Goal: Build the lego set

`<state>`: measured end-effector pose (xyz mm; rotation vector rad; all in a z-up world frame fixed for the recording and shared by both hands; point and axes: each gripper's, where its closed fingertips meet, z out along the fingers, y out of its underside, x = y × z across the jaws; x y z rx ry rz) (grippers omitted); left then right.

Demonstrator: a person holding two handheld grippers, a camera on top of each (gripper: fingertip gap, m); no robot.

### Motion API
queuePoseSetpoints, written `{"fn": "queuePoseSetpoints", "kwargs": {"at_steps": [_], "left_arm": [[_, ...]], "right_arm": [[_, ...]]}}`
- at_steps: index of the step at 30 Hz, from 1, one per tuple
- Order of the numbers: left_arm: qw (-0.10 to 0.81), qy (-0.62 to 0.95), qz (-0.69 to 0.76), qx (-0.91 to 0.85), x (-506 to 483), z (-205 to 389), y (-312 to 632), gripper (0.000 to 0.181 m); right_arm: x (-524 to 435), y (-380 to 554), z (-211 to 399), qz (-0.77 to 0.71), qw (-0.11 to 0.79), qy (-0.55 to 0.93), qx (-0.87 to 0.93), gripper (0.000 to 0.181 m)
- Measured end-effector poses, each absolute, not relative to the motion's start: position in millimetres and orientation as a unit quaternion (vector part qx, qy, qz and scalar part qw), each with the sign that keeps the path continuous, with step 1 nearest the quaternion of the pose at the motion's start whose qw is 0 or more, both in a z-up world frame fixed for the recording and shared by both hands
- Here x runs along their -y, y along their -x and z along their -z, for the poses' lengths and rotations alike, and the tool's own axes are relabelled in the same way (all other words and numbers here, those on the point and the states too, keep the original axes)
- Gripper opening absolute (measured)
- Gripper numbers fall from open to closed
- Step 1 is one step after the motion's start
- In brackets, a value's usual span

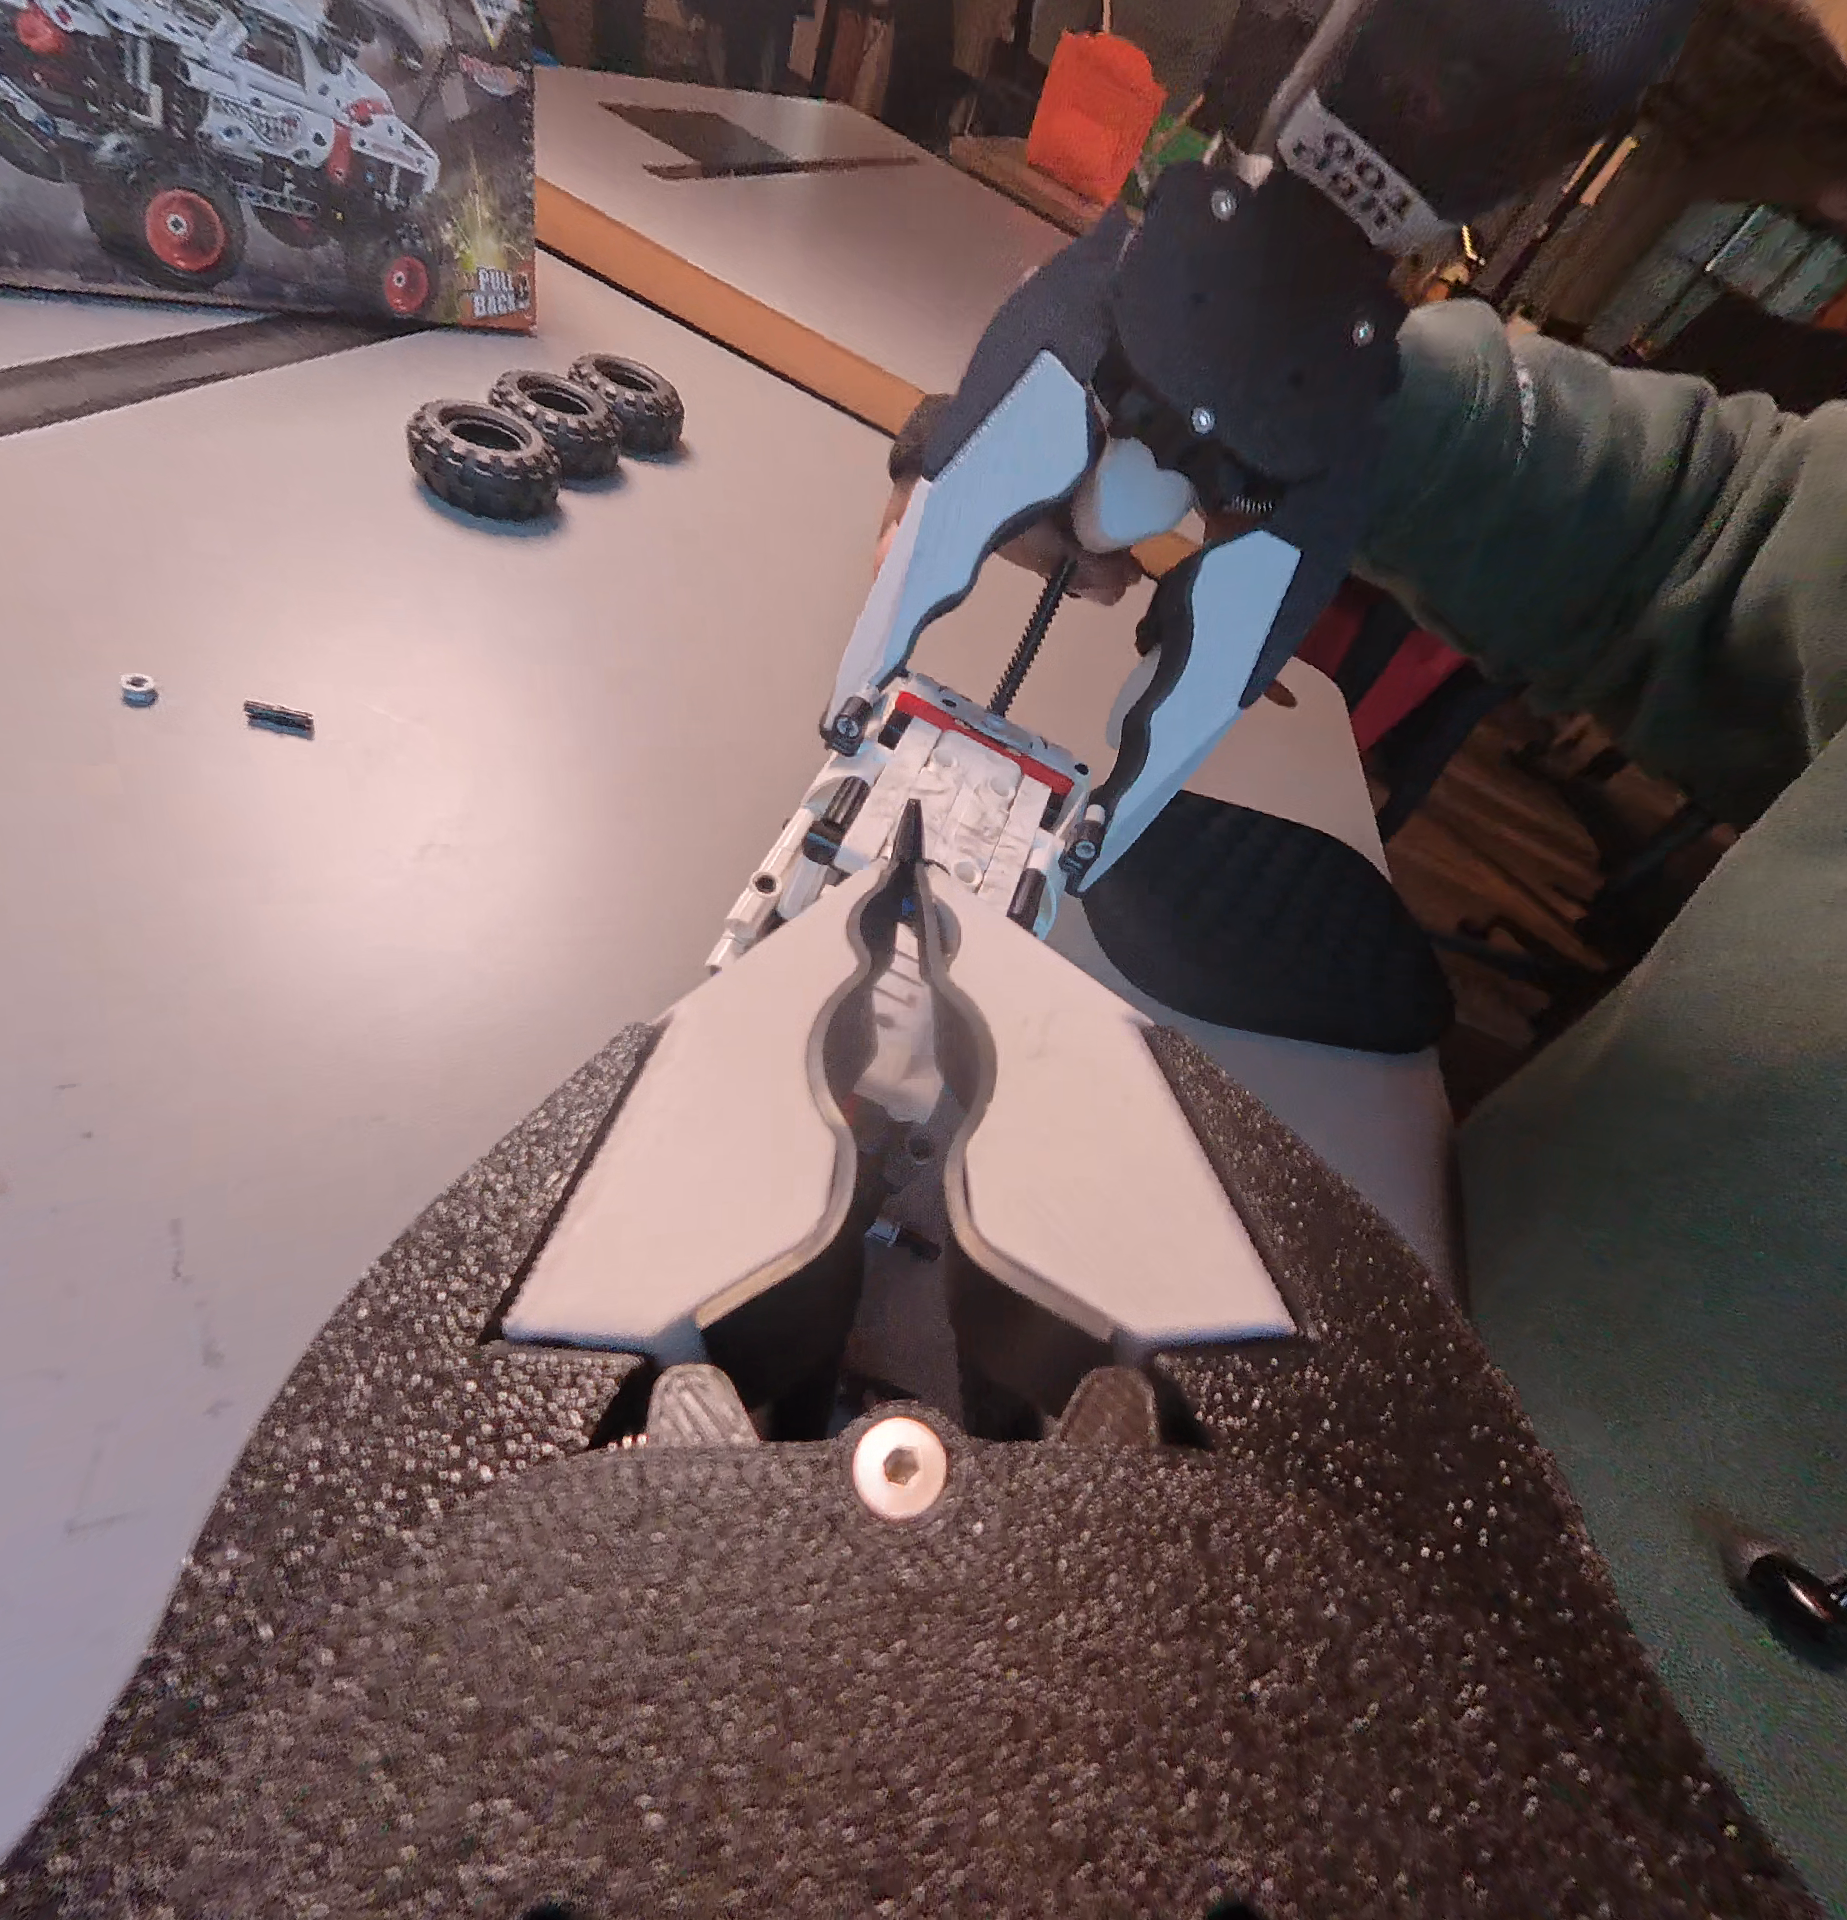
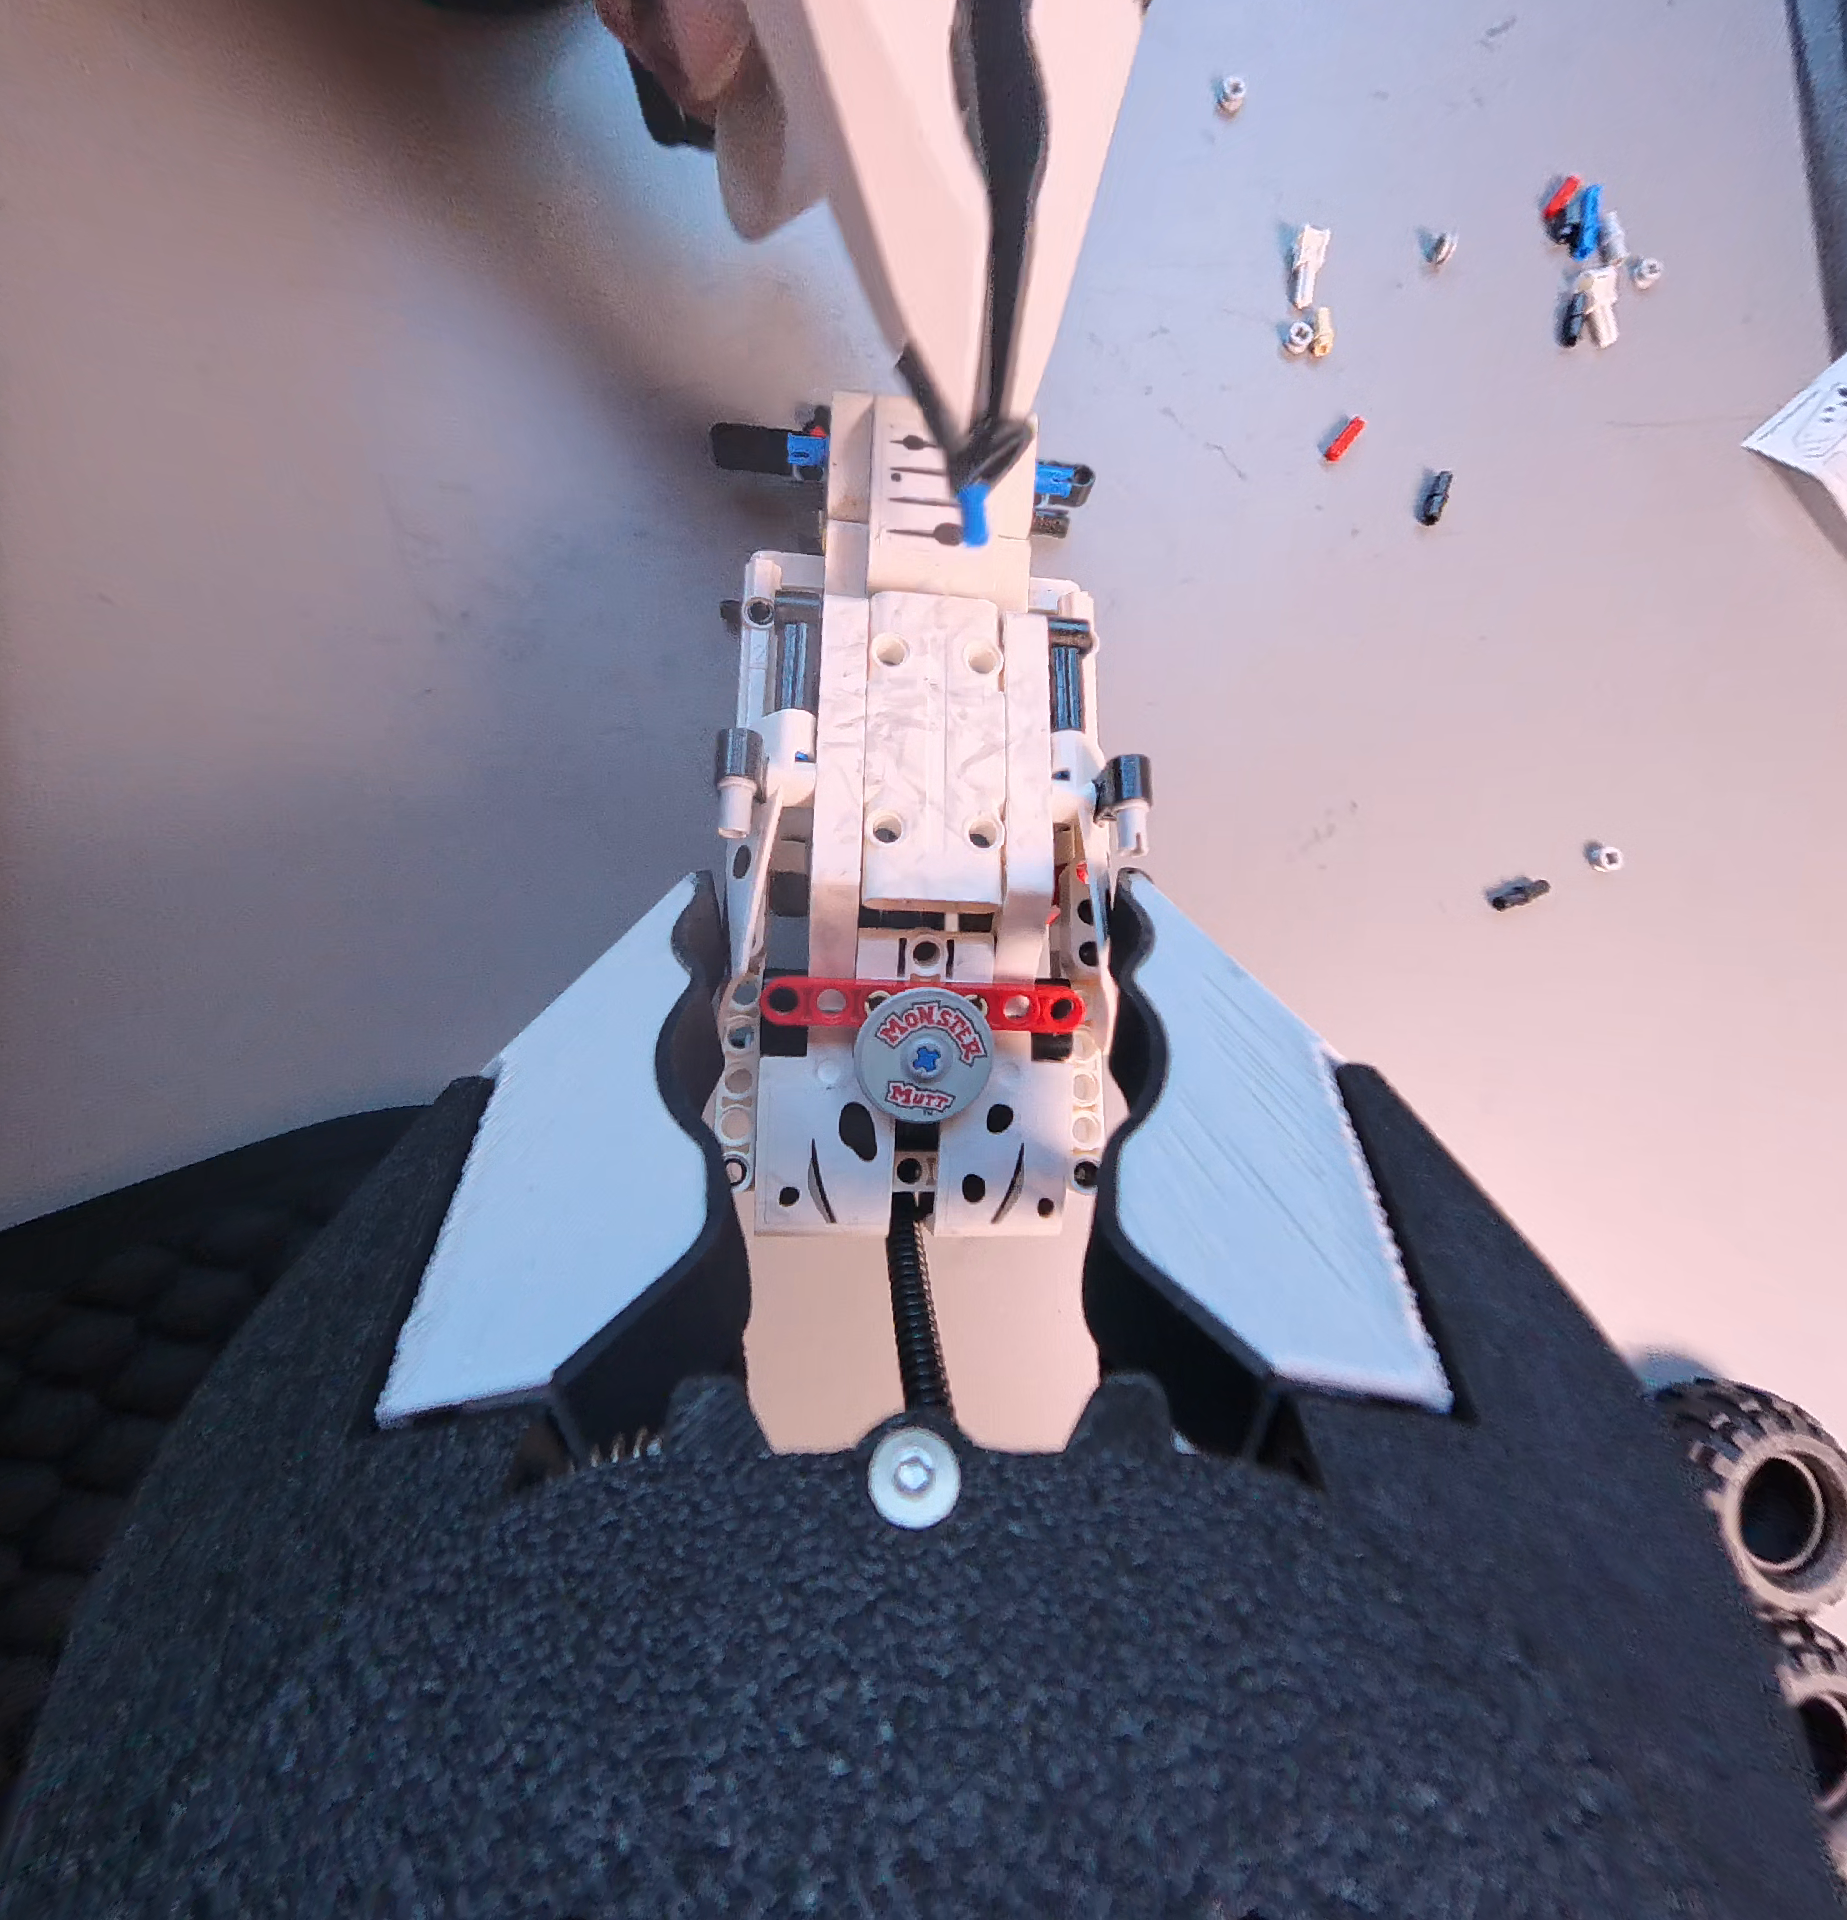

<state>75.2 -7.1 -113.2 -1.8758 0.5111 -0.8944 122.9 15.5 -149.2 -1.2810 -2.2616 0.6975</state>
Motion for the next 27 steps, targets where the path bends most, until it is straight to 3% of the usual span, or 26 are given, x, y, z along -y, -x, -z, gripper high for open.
{"fn": "queuePoseSetpoints", "kwargs": {"at_steps": [7,15,18,22,27], "left_arm": [[0.476,0.800,0.307,-0.198,16.9,113.8,-42.2,0.002],[0.363,0.878,0.270,-0.158,50.8,178.4,-23.7,0.002],[0.347,0.891,0.263,-0.131,46.7,187.8,-20.2,0.003],[0.310,0.897,0.301,-0.092,41.4,192.3,-9.9,0.003],[0.277,0.908,0.303,-0.082,42.8,203.7,5.0,0.008]], "right_arm": [[-46.0,-132.3,148.4,-0.204,0.218,0.446,0.844,0.073],[-104.6,-125.9,150.4,-0.070,0.189,0.402,0.893,0.073],[-125.7,-111.2,143.4,0.003,0.219,0.393,0.893,0.073],[-110.3,-102.8,114.0,-0.023,0.269,0.418,0.867,0.080],[-58.7,-120.0,88.4,-0.088,0.333,0.430,0.834,0.077]]}}
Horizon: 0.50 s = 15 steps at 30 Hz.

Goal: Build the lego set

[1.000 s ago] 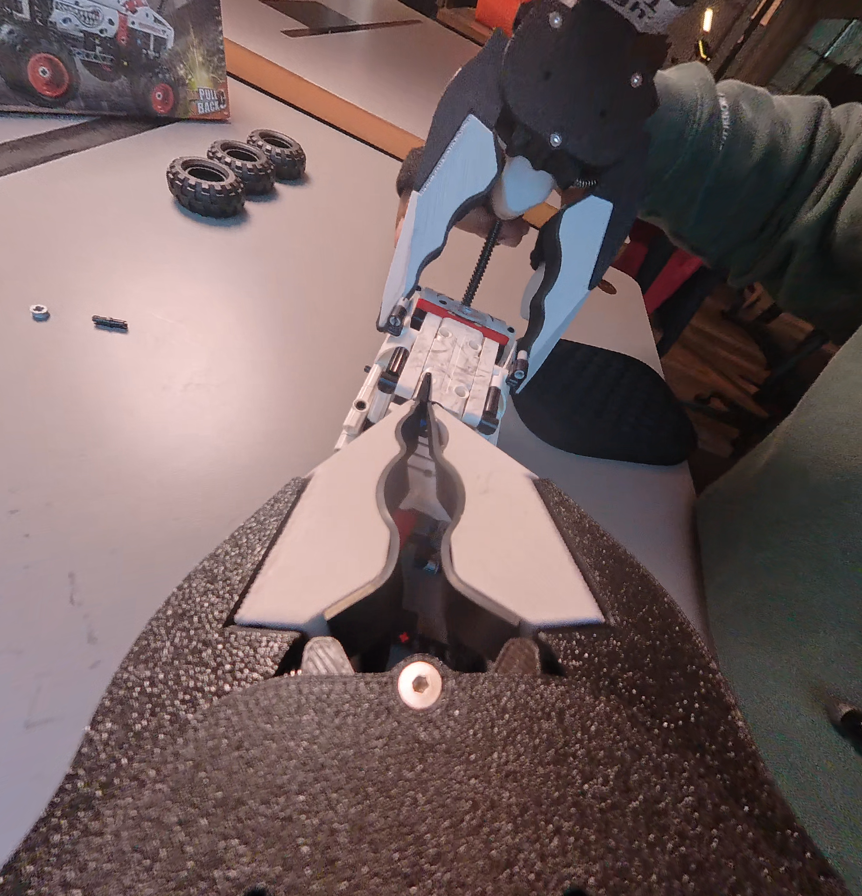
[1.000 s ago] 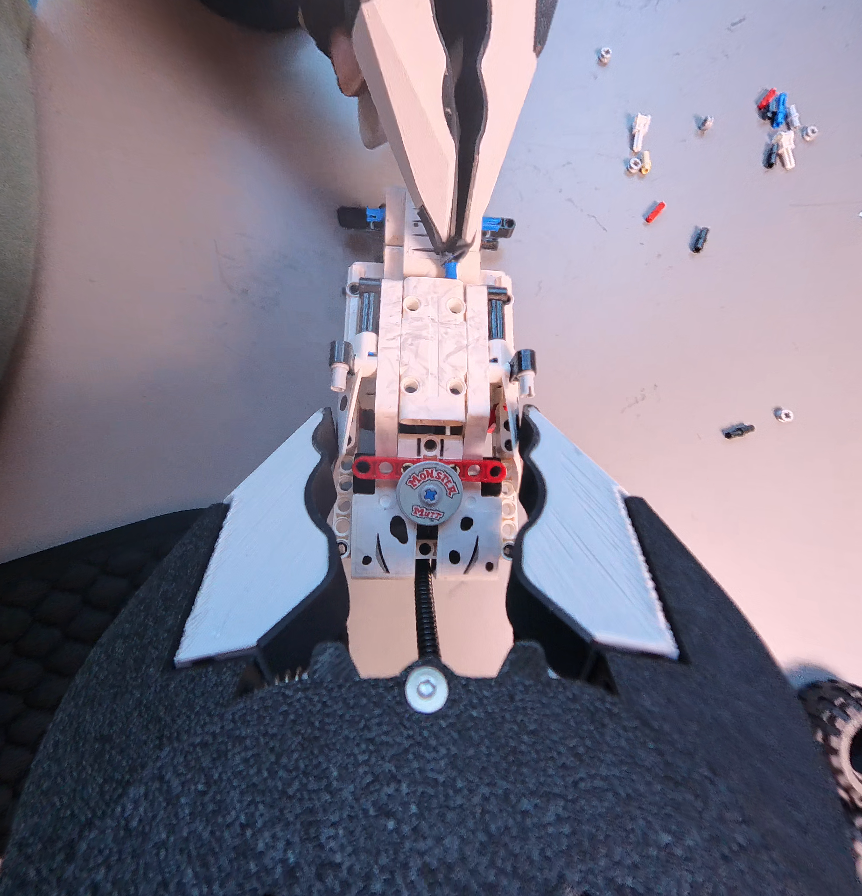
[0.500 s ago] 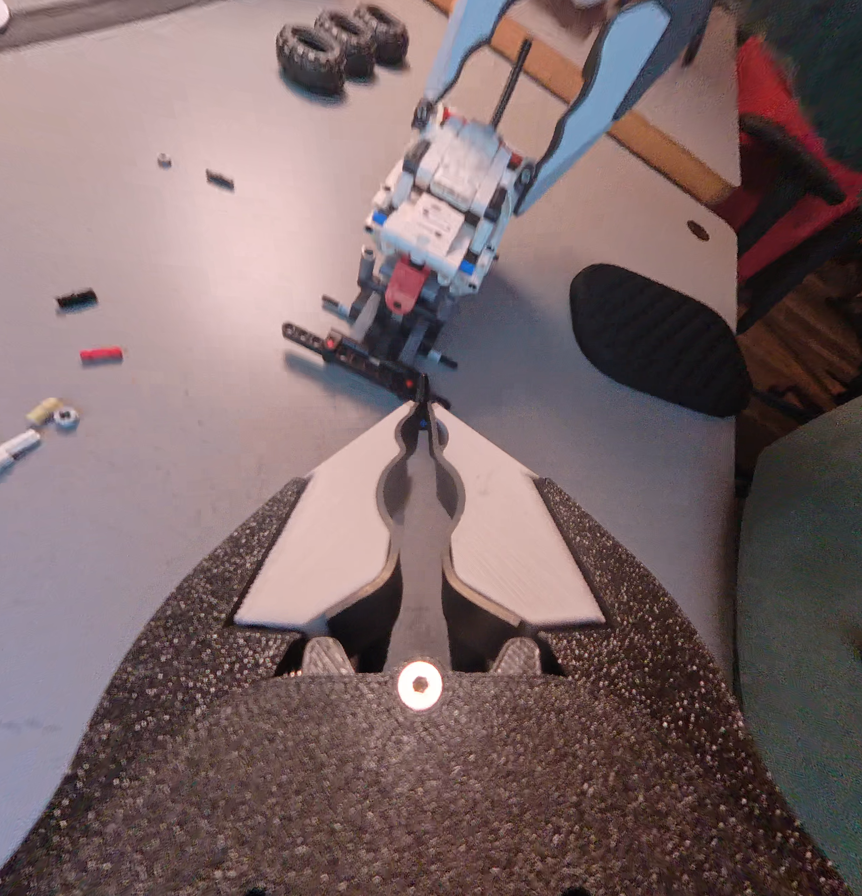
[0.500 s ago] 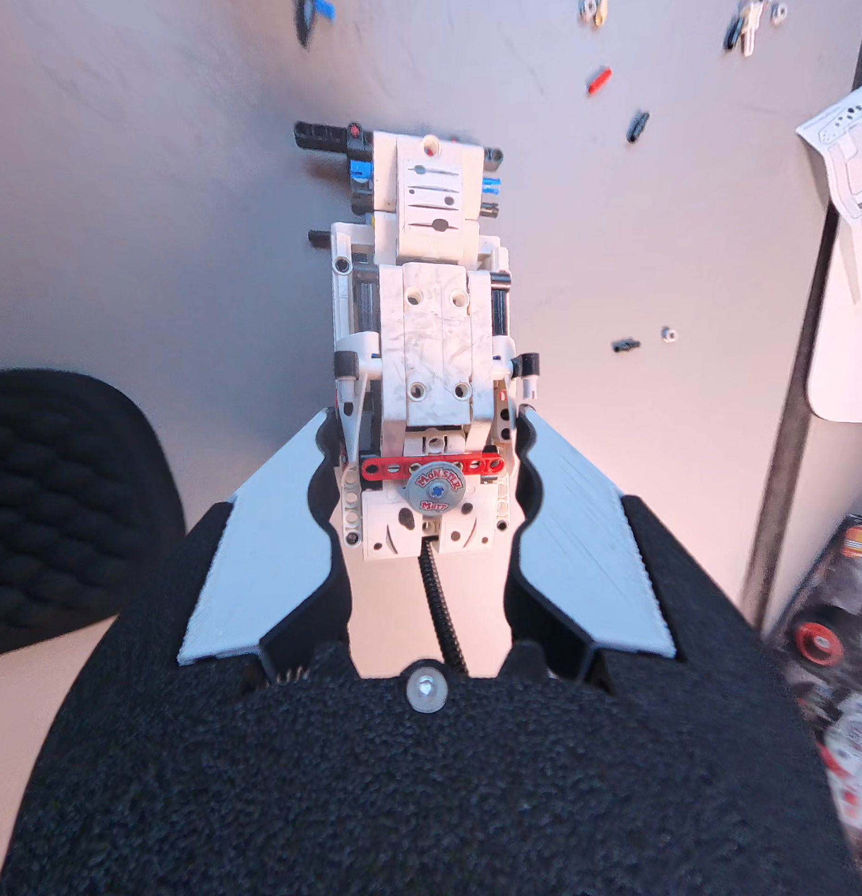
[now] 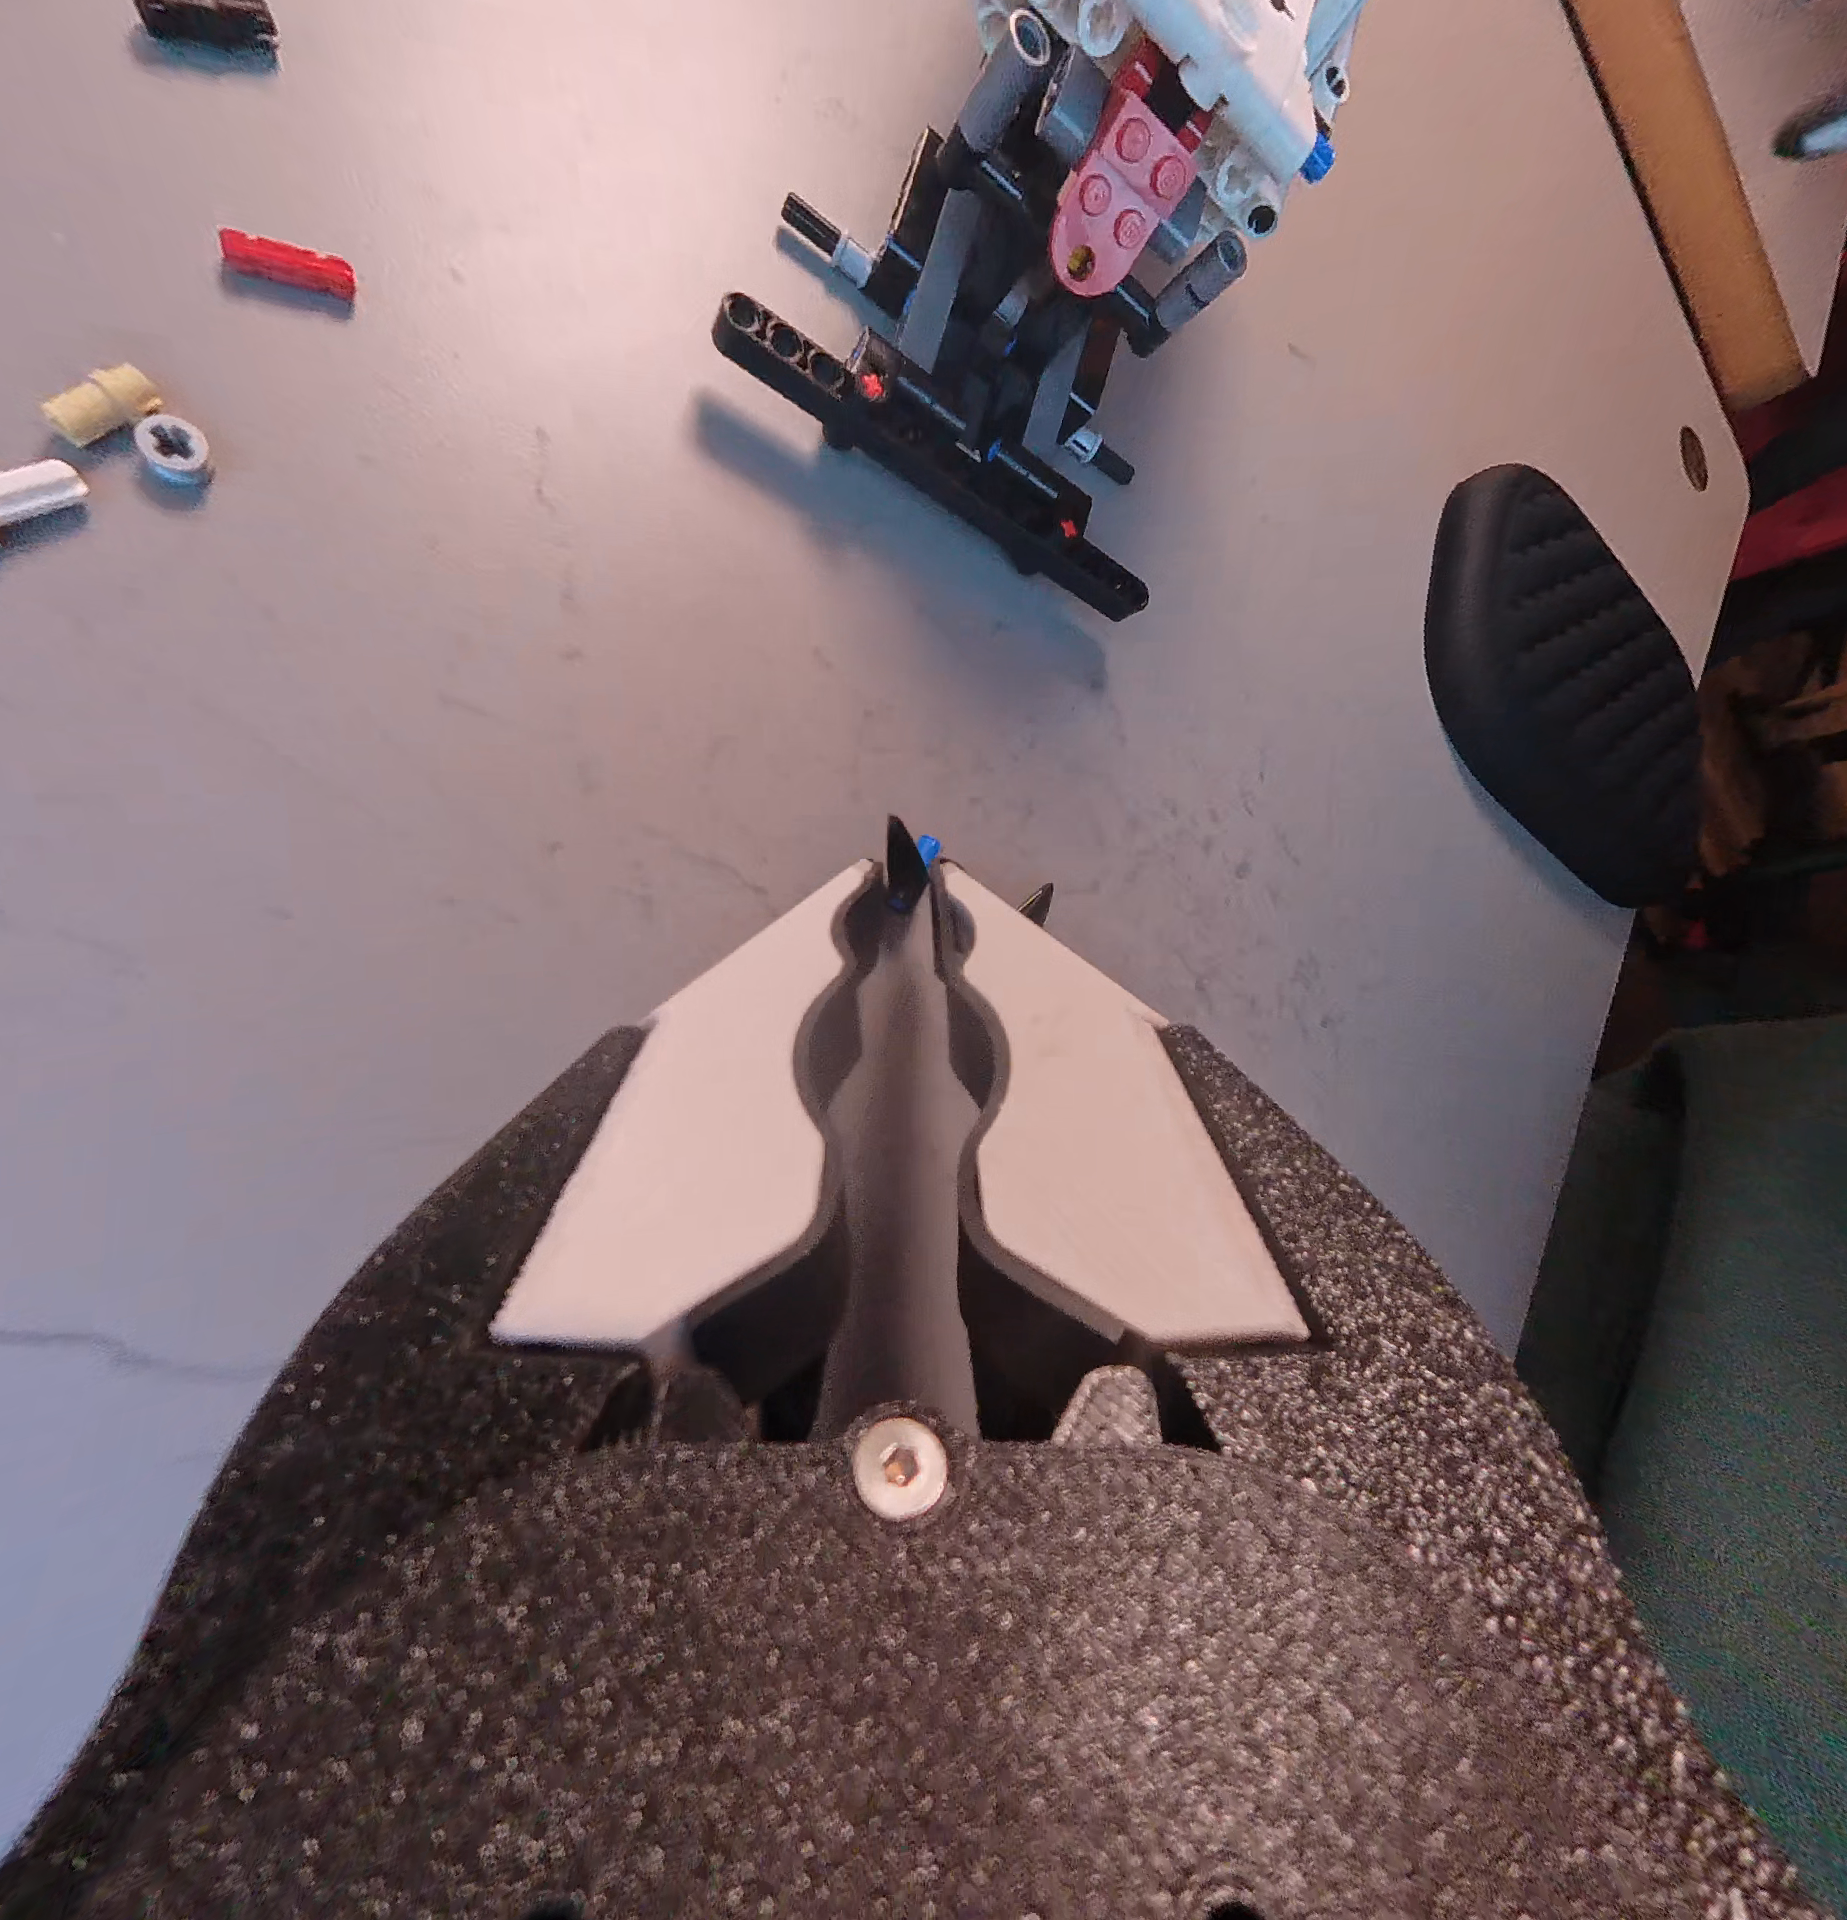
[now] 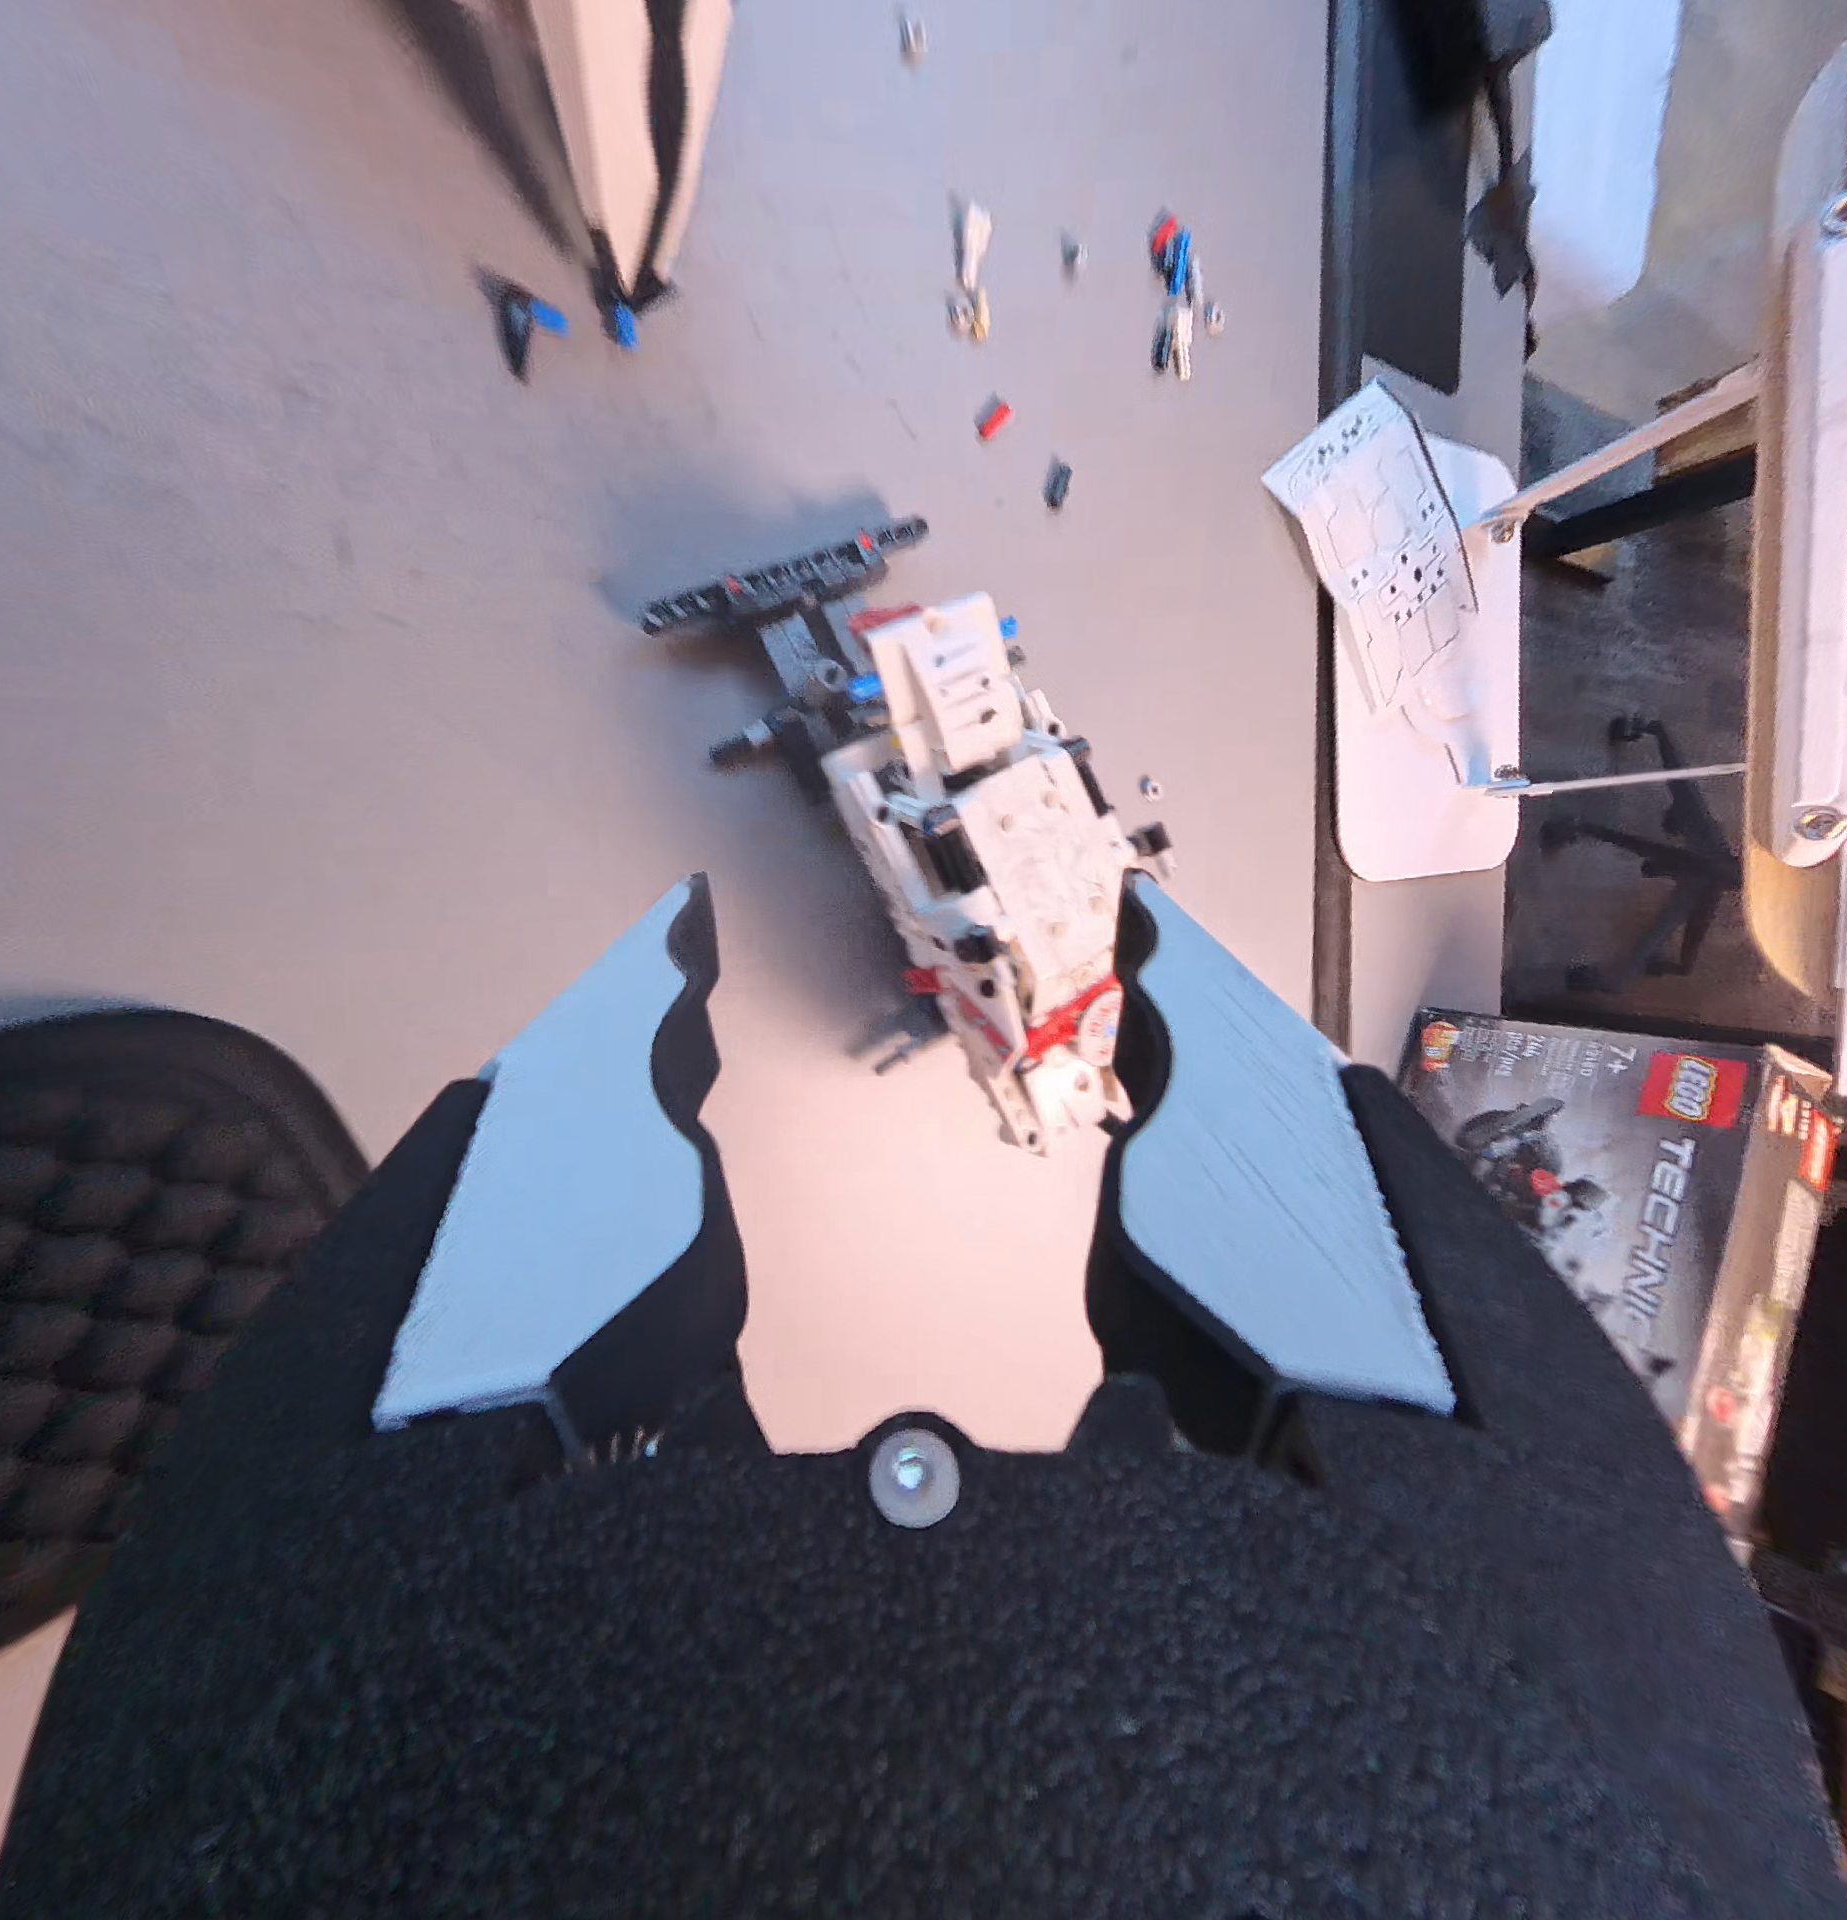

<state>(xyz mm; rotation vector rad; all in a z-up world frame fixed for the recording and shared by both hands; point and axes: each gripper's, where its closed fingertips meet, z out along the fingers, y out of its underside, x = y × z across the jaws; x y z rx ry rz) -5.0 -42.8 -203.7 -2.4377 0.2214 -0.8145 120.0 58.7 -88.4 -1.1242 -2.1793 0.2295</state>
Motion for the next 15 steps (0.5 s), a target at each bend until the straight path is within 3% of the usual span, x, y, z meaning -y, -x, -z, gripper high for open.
{"fn": "queuePoseSetpoints", "kwargs": {"at_steps": [3,8,15], "left_arm": [[0.318,0.909,0.249,-0.104,39.7,194.4,13.7,0.027],[0.425,0.883,0.134,-0.147,54.3,164.6,9.3,0.039],[0.477,0.874,0.030,-0.089,83.1,158.0,8.9,0.063]], "right_arm": [[-23.8,-133.0,88.6,-0.156,0.367,0.454,0.797,0.073],[13.4,-146.8,107.3,-0.255,0.415,0.538,0.687,0.068],[26.6,-150.7,124.8,-0.228,0.497,0.654,0.522,0.068]]}}
